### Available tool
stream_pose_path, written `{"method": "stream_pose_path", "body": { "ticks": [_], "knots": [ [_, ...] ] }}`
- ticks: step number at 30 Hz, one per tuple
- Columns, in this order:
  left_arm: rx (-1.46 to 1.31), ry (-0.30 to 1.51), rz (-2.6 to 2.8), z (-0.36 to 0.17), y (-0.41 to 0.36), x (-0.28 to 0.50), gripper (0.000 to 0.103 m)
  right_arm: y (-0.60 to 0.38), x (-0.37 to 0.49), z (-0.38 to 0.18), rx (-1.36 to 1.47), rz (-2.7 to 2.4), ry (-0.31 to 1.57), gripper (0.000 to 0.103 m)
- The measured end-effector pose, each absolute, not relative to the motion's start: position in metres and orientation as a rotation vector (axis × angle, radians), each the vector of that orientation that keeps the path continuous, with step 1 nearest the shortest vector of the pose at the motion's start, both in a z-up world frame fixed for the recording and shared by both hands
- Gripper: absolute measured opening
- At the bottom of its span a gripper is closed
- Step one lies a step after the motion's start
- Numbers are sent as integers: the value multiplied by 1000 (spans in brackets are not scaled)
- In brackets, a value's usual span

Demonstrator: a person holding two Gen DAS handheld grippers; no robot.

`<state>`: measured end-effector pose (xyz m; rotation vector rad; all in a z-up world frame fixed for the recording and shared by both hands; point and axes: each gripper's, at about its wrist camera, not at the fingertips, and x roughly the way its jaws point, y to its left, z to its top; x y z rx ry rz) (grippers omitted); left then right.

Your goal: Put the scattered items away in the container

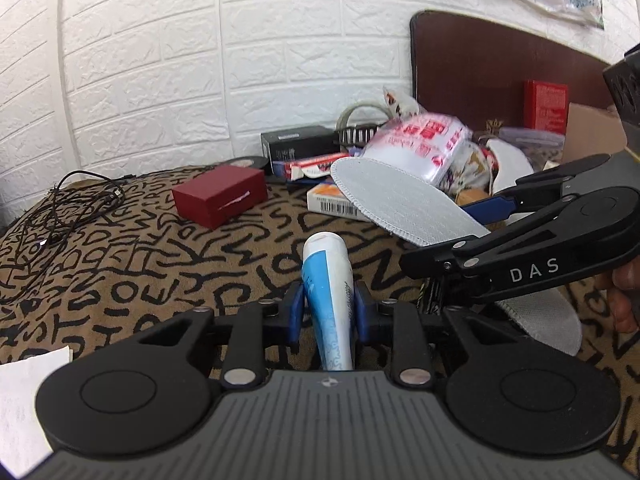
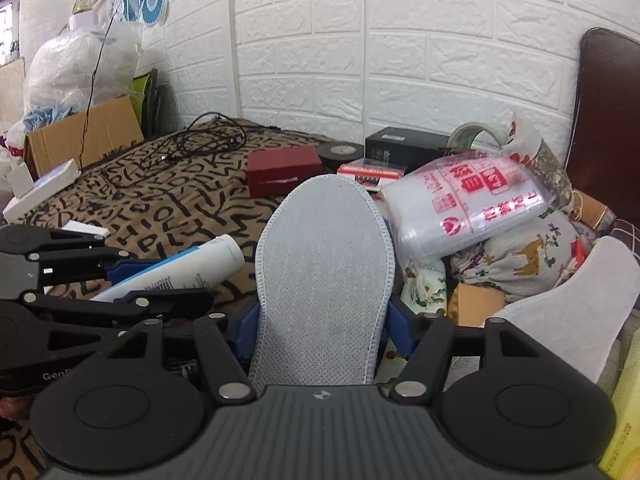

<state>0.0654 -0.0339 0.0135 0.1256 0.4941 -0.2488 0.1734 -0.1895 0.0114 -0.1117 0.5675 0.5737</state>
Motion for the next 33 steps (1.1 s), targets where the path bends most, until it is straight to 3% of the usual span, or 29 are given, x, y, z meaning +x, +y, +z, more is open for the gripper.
{"method": "stream_pose_path", "body": {
  "ticks": [16,25,33],
  "knots": [
    [168,343,-371,81,-84,54,26,-241,140,89,-92,509,396,63],
    [212,261,-597,115,-194,61,26,-356,99,128,-63,291,327,63],
    [302,297,-758,106,-291,68,26,-460,74,110,0,47,393,63]
  ]
}}
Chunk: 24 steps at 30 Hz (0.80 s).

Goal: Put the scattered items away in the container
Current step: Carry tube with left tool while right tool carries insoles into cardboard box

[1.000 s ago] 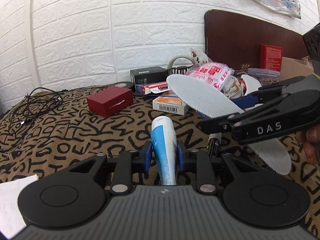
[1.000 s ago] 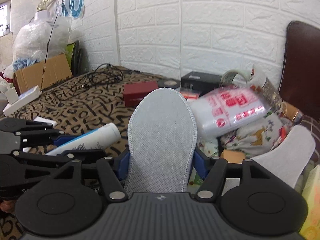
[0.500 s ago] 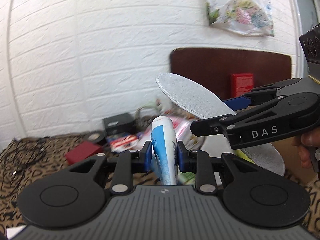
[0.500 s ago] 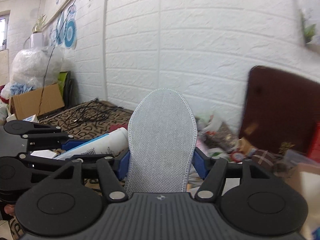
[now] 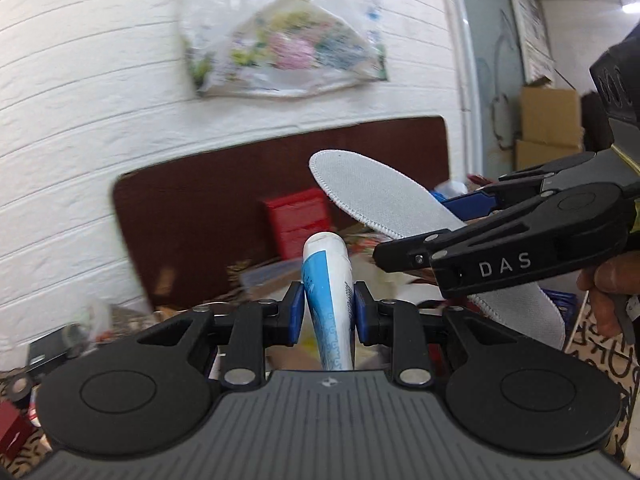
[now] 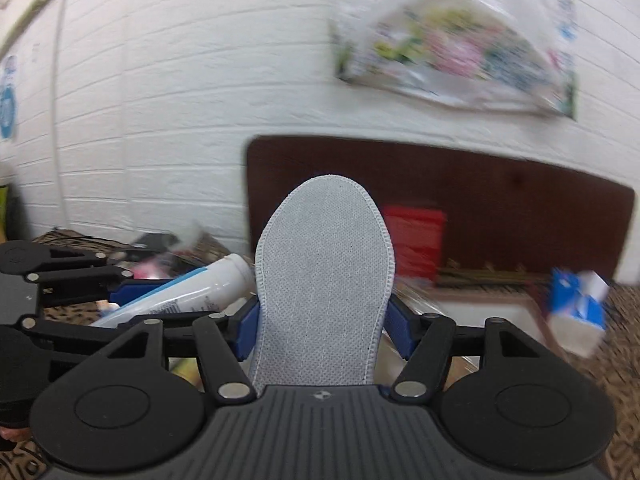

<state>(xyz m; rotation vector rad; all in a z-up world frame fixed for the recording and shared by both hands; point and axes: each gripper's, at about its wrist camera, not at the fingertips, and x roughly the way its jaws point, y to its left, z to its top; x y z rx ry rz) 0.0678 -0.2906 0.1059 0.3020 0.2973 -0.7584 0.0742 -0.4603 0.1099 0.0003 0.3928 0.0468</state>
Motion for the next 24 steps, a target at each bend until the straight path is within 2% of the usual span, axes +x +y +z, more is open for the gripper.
{"method": "stream_pose_path", "body": {
  "ticks": [7,9,10,11,12,13,15,24],
  "knots": [
    [390,364,-770,90,-312,71,27,-502,72,69,75,-59,491,65],
    [415,365,-772,90,-313,71,30,-505,72,62,98,-68,504,66],
    [428,363,-766,90,-313,70,45,-505,71,62,104,-67,508,67],
    [435,347,-755,89,-311,67,66,-505,70,64,104,-68,503,76],
    [436,317,-748,88,-308,61,73,-503,68,66,102,-70,496,85],
    [440,290,-744,87,-305,57,79,-502,66,68,100,-69,498,89],
    [453,261,-736,86,-301,52,83,-500,64,71,73,-74,485,94],
    [370,265,-716,96,-277,48,83,-491,56,77,58,-89,445,100]
  ]
}}
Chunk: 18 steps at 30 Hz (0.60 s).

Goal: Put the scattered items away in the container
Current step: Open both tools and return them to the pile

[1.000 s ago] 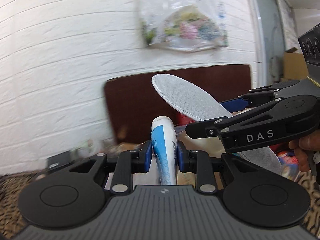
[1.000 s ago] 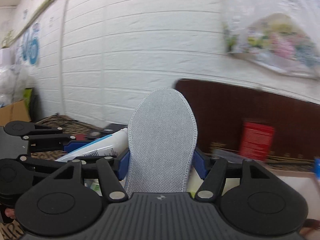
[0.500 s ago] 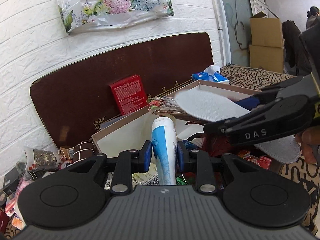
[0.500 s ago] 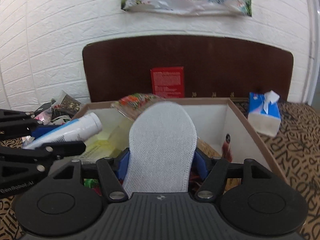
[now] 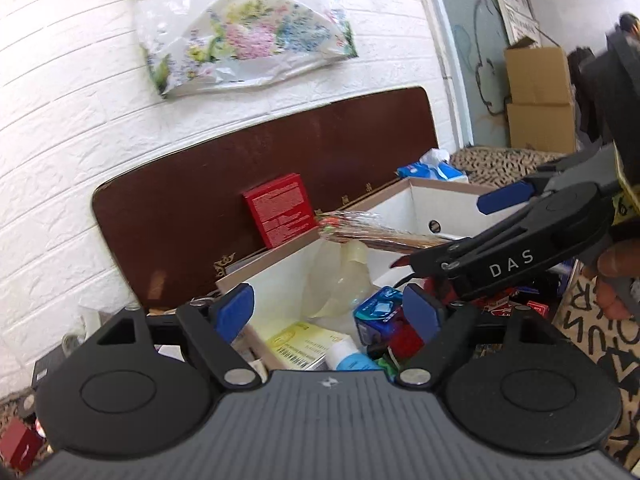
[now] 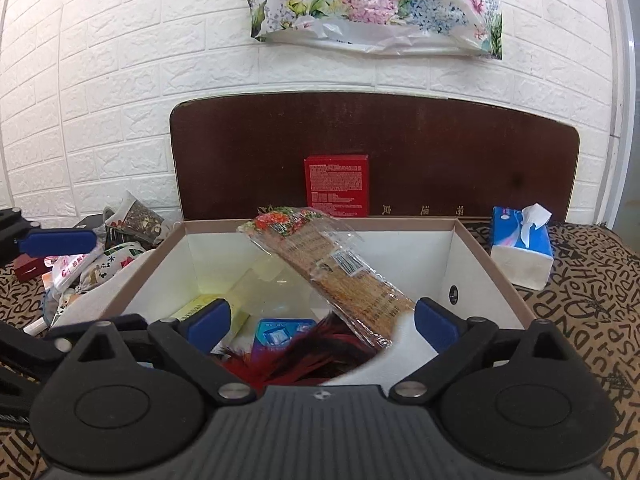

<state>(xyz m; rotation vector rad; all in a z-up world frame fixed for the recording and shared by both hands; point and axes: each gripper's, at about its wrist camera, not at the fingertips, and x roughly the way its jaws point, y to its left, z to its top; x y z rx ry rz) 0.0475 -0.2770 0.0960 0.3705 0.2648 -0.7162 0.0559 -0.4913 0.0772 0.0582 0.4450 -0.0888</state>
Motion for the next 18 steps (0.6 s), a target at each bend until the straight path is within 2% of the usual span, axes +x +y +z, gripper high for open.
{"method": "stream_pose_path", "body": {
  "ticks": [8,18],
  "knots": [
    [292,296,-642,87,-225,40,83,-436,37,97,85,47,339,103],
    [305,378,-433,55,-140,41,84,-341,42,92,84,274,326,103]
  ]
}}
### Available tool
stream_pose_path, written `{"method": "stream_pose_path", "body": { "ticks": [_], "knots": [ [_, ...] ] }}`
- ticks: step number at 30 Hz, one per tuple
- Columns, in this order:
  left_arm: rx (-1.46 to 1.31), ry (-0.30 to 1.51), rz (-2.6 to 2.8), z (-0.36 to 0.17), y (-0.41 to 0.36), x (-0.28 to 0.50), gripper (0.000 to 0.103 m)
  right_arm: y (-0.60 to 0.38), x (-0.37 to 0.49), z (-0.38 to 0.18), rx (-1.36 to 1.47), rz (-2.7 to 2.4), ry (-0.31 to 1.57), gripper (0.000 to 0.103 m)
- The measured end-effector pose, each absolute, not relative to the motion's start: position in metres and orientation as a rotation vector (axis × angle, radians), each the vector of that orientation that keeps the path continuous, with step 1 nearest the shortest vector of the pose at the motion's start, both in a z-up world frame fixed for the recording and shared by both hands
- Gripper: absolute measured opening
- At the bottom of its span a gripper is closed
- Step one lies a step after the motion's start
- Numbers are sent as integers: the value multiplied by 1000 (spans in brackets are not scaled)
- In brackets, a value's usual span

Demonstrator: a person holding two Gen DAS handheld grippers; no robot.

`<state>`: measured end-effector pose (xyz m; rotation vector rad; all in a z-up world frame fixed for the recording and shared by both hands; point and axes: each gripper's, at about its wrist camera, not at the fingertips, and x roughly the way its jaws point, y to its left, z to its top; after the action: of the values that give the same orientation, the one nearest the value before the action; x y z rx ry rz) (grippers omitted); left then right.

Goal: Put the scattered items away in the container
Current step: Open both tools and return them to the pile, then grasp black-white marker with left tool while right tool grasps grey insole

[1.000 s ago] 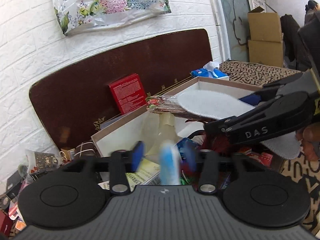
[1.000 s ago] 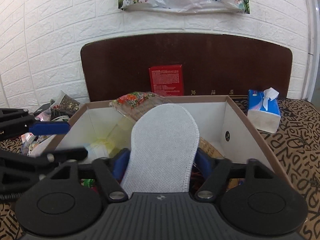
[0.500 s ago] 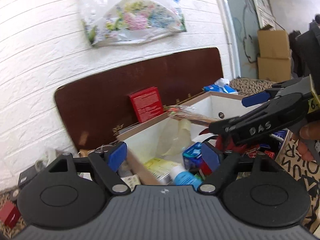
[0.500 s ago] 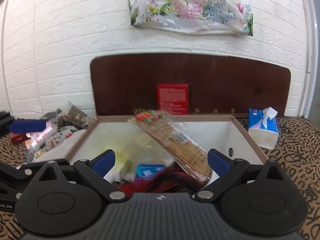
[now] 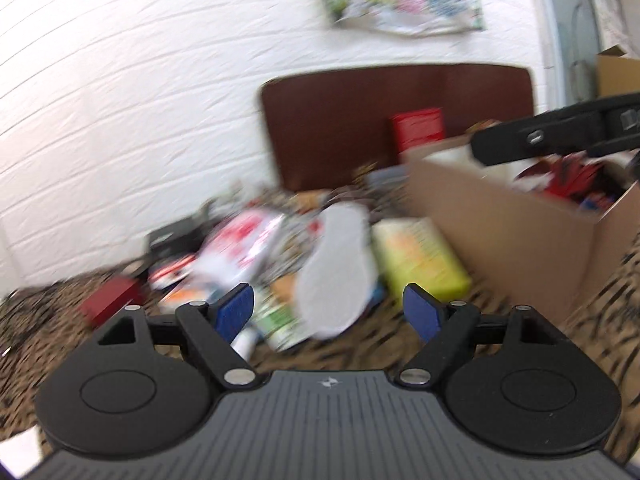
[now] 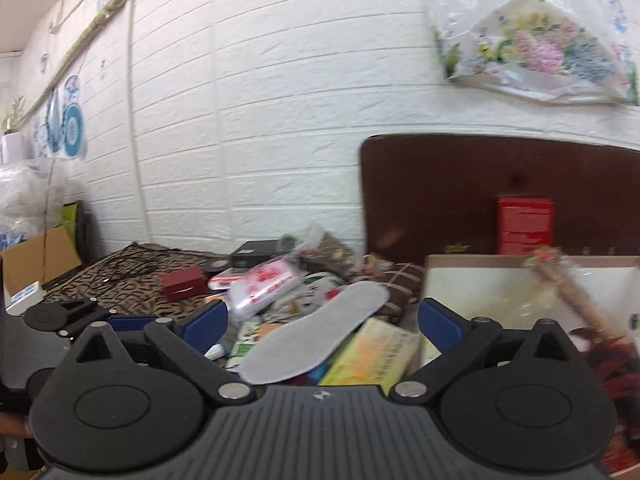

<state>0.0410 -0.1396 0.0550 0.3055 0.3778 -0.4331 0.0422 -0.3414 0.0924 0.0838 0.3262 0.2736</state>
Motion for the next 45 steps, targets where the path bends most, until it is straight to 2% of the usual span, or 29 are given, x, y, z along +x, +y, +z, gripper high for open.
{"method": "stream_pose_path", "body": {
  "ticks": [6,10,21,22,26,28,37,45],
  "knots": [
    [364,414,-400,30,-116,50,83,-309,46,64,102,327,395,103],
    [381,451,-402,17,-121,66,83,-291,43,56,-11,294,400,103],
    [350,515,-385,5,-133,97,81,-280,53,39,22,334,464,103],
    [342,519,-390,6,-133,98,79,-280,54,37,23,333,468,103],
    [321,521,-373,4,-127,101,53,-277,64,27,14,325,485,103],
    [323,517,-356,0,-126,110,51,-278,74,23,44,325,495,103],
    [326,500,-342,-3,-127,120,51,-295,146,30,349,200,505,103],
    [294,512,-341,-3,-125,124,55,-300,183,26,351,115,538,103]
  ]
}}
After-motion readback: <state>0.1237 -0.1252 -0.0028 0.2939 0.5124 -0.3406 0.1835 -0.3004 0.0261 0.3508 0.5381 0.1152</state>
